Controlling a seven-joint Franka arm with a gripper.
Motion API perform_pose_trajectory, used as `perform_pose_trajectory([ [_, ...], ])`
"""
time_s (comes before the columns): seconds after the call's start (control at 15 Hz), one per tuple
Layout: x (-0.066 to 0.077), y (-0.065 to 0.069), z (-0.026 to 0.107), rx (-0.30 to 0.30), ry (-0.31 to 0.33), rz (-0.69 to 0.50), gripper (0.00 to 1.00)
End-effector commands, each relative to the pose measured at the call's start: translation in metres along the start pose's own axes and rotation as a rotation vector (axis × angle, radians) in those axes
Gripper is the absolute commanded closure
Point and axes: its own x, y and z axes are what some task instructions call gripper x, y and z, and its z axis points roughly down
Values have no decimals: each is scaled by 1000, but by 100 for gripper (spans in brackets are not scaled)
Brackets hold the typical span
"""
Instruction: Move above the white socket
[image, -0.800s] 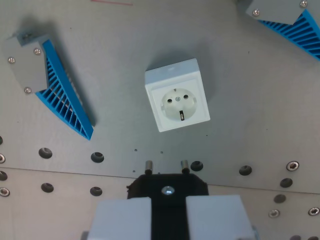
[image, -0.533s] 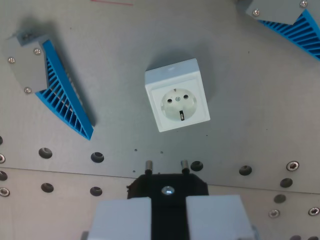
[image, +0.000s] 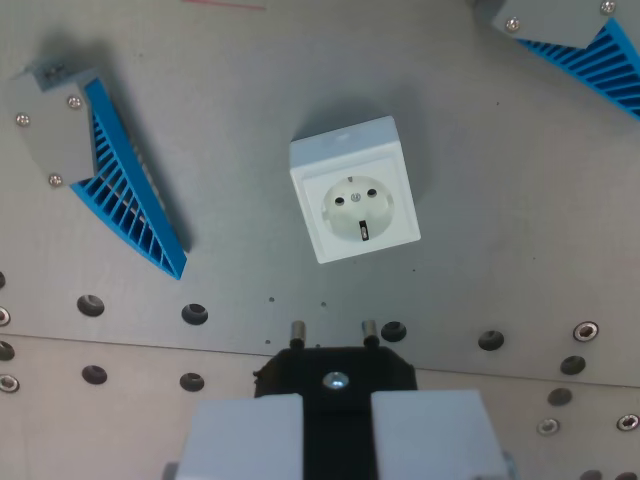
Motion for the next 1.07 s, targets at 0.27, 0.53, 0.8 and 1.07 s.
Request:
perform_pose_trajectory([
  [0.27, -2, 1, 10, -3, 20, -38, 100],
  [0.53, -5, 3, 18, -4, 43, -62, 100],
  [0.8, -8, 5, 30, -7, 58, -83, 100],
  [1.07, -11, 7, 44, -10, 60, -112, 100],
])
